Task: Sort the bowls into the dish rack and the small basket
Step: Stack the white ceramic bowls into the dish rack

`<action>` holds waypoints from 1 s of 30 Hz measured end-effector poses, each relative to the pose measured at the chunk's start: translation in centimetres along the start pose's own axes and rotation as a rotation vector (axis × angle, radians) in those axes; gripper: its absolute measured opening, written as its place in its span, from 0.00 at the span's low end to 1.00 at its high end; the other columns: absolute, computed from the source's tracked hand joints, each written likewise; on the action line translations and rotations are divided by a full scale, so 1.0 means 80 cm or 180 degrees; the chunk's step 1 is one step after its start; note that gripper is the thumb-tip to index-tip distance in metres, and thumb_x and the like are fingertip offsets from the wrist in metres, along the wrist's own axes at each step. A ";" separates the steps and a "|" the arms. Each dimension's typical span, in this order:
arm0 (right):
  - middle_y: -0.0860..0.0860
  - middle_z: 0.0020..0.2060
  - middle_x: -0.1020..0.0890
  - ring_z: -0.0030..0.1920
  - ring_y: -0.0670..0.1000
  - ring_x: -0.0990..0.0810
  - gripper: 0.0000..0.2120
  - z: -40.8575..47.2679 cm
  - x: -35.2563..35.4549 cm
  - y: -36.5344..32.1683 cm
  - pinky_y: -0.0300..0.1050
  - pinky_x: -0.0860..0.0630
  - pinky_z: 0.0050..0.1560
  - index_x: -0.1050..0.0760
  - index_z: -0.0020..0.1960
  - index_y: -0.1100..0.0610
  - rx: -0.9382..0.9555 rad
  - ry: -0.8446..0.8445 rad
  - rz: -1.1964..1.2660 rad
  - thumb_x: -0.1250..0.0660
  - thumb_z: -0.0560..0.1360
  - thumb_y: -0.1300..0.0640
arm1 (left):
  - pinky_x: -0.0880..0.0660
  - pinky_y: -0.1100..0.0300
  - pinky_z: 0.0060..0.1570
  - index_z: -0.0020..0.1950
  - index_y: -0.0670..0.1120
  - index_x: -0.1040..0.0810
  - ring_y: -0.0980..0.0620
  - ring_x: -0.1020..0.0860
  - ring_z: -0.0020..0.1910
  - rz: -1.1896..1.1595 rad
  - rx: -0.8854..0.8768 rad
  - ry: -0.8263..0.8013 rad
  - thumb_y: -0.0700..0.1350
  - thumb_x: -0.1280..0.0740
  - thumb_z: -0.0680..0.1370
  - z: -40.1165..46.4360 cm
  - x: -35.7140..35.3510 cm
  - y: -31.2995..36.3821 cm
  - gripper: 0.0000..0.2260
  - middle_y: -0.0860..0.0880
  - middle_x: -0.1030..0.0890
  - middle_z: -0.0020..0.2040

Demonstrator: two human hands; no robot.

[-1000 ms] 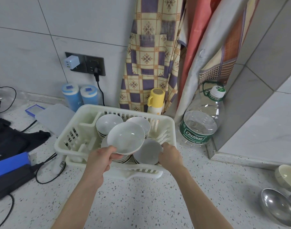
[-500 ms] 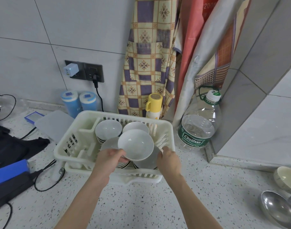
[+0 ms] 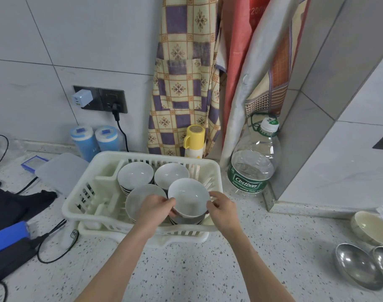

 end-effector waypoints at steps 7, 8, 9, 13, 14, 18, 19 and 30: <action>0.51 0.37 0.16 0.36 0.49 0.17 0.15 0.005 0.008 0.017 0.37 0.28 0.33 0.22 0.59 0.55 -0.0333 0.0244 0.0244 0.36 0.74 0.62 | 0.32 0.62 0.30 0.41 0.56 0.25 0.66 0.21 0.28 0.0496 -0.0444 0.0195 0.44 0.32 0.75 -0.002 -0.009 0.021 0.07 0.53 0.16 0.30; 0.52 0.38 0.16 0.38 0.51 0.17 0.15 0.005 0.008 0.015 0.38 0.28 0.34 0.22 0.60 0.56 -0.0301 0.0266 0.0200 0.36 0.74 0.62 | 0.32 0.62 0.29 0.42 0.58 0.28 0.65 0.21 0.28 0.0624 -0.0511 0.0234 0.44 0.31 0.75 -0.001 -0.008 0.023 0.09 0.53 0.16 0.31; 0.54 0.38 0.16 0.38 0.53 0.17 0.16 0.004 0.008 0.014 0.39 0.28 0.33 0.22 0.61 0.56 -0.0265 0.0283 0.0141 0.36 0.74 0.62 | 0.32 0.62 0.29 0.44 0.58 0.29 0.63 0.20 0.29 0.0758 -0.0572 0.0251 0.44 0.31 0.75 0.001 -0.008 0.024 0.10 0.53 0.17 0.32; 0.59 0.34 0.16 0.36 0.57 0.17 0.14 0.005 0.002 0.009 0.38 0.27 0.30 0.23 0.58 0.55 -0.0175 0.0198 -0.0212 0.36 0.74 0.60 | 0.34 0.64 0.30 0.57 0.50 0.24 0.57 0.23 0.34 0.1111 -0.0802 0.0392 0.44 0.30 0.75 0.003 -0.004 0.027 0.11 0.57 0.22 0.34; 0.59 0.34 0.16 0.34 0.56 0.19 0.13 0.006 0.002 0.009 0.37 0.28 0.29 0.23 0.57 0.54 -0.0166 0.0175 -0.0292 0.37 0.74 0.60 | 0.35 0.65 0.29 0.58 0.49 0.23 0.58 0.24 0.33 0.1176 -0.0851 0.0413 0.44 0.30 0.75 0.004 -0.004 0.028 0.12 0.58 0.23 0.33; 0.59 0.29 0.19 0.29 0.50 0.25 0.12 0.007 -0.001 0.008 0.37 0.29 0.28 0.23 0.55 0.54 -0.0140 0.0123 -0.0410 0.36 0.73 0.60 | 0.38 0.65 0.28 0.54 0.48 0.21 0.55 0.26 0.32 0.1483 -0.0910 0.0431 0.43 0.32 0.74 0.006 -0.009 0.027 0.09 0.58 0.26 0.31; 0.60 0.30 0.18 0.29 0.51 0.24 0.11 0.007 -0.001 0.008 0.39 0.29 0.29 0.23 0.55 0.55 -0.0131 0.0113 -0.0423 0.36 0.73 0.60 | 0.37 0.63 0.28 0.52 0.47 0.22 0.53 0.25 0.34 0.1575 -0.0910 0.0425 0.43 0.32 0.74 0.006 -0.011 0.026 0.08 0.57 0.26 0.31; 0.59 0.30 0.18 0.28 0.50 0.26 0.12 0.006 -0.008 0.002 0.38 0.30 0.29 0.22 0.55 0.57 -0.0066 -0.0005 -0.0629 0.36 0.73 0.60 | 0.31 0.57 0.38 0.43 0.47 0.27 0.45 0.23 0.39 0.2120 -0.0893 0.0306 0.44 0.32 0.74 0.014 -0.020 0.016 0.05 0.51 0.25 0.34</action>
Point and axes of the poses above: each hand's wrist, its own z-axis towards the middle knuckle, its own x-axis out of the back of the hand, y = z × x, the point moved 9 cm from there along z, towards the middle knuckle
